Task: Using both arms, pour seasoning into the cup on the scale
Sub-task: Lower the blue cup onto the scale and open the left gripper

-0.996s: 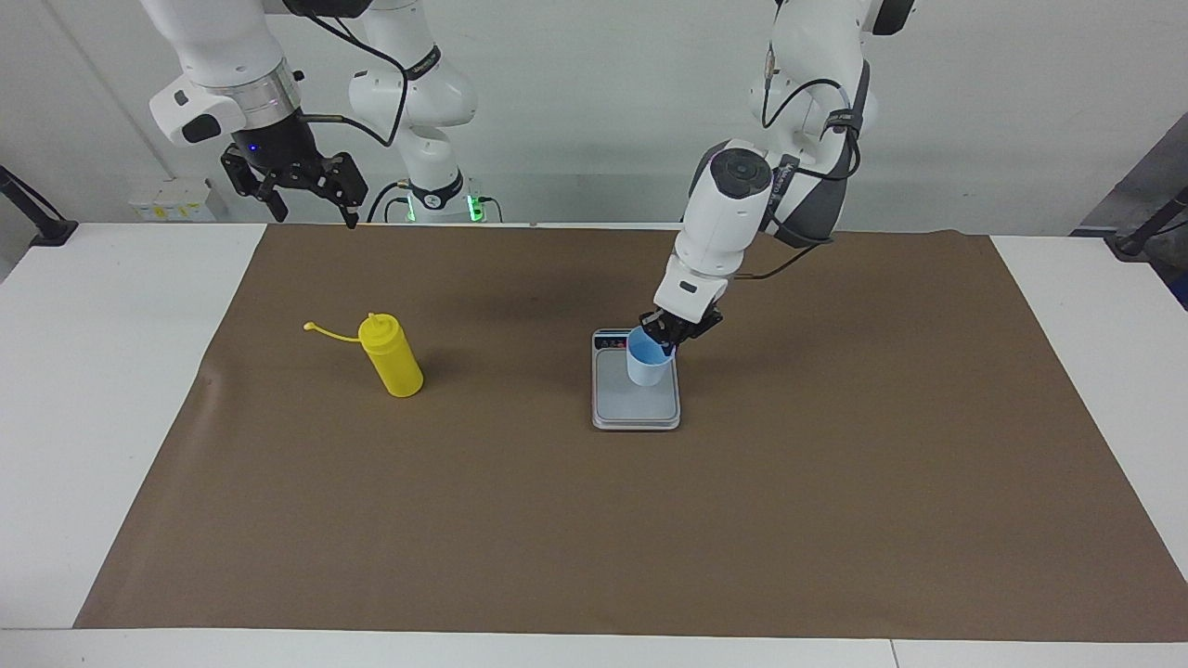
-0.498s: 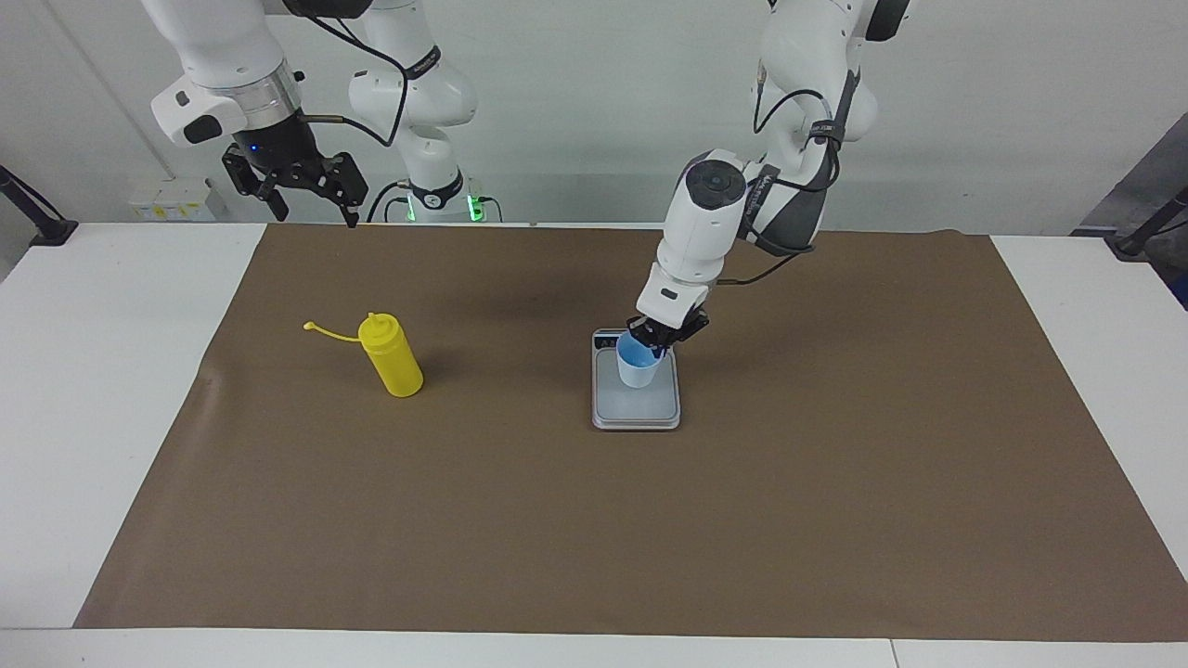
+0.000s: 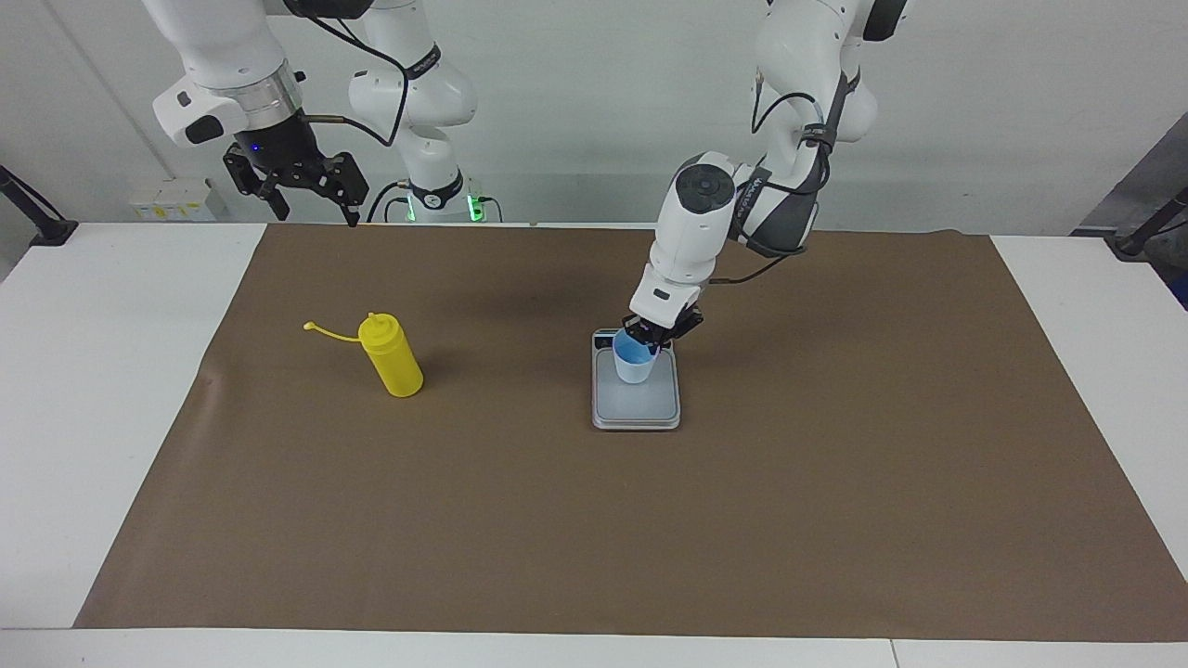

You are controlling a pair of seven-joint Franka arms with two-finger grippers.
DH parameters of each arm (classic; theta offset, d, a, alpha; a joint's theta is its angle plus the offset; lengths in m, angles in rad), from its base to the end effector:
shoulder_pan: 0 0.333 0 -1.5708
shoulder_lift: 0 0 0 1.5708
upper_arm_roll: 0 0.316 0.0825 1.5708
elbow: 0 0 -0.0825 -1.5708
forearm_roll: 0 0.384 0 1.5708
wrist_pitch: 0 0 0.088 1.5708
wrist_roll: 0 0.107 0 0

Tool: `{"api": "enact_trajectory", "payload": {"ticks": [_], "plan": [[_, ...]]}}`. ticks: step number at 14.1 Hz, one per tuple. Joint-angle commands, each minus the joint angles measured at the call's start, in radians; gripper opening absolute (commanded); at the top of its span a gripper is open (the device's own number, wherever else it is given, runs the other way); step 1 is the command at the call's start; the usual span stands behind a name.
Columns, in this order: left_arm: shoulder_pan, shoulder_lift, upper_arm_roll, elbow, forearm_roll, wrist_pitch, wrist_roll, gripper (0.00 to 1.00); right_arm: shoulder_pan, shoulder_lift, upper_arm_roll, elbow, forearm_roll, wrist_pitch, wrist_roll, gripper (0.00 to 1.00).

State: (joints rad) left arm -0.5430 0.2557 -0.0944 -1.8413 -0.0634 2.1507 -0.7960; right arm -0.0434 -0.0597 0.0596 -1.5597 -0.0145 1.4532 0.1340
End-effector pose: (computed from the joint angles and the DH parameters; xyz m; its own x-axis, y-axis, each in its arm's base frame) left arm 0.5042 -0.3724 0.3950 0.9809 0.1935 -0.0191 0.1944 -0.9765 0.0928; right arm 0.5236 0.0079 0.6518 0.9919 -0.1195 -0.0440 -0.1185 -0.9927 0.0241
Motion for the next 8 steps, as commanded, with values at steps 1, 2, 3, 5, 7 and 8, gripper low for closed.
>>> {"api": "enact_trajectory", "payload": {"ticks": [1, 2, 3, 5, 7, 8], "plan": [[-0.018, -0.016, 0.013, -0.048, 0.019, 0.063, -0.025, 0.00, -0.010, -0.028, 0.005, -0.031, 0.018, 0.010, 0.006, 1.00], [-0.018, -0.019, 0.013, -0.052, 0.019, 0.066, -0.025, 0.00, -0.010, -0.028, 0.005, -0.031, 0.018, 0.010, 0.006, 1.00], [-0.018, -0.019, 0.013, -0.052, 0.019, 0.064, -0.023, 0.00, -0.010, -0.028, 0.005, -0.031, 0.018, 0.010, 0.006, 1.00], [-0.017, -0.019, 0.015, -0.050, 0.020, 0.054, -0.016, 0.00, -0.010, -0.028, 0.005, -0.033, 0.018, 0.010, 0.006, 1.00], [-0.017, -0.019, 0.015, -0.050, 0.020, 0.051, -0.009, 0.00, -0.012, -0.028, 0.005, -0.033, 0.018, 0.007, 0.006, 1.00], [-0.015, -0.019, 0.015, -0.050, 0.020, 0.051, -0.009, 0.00, -0.010, -0.028, 0.005, -0.033, 0.018, 0.009, 0.007, 1.00]]}}
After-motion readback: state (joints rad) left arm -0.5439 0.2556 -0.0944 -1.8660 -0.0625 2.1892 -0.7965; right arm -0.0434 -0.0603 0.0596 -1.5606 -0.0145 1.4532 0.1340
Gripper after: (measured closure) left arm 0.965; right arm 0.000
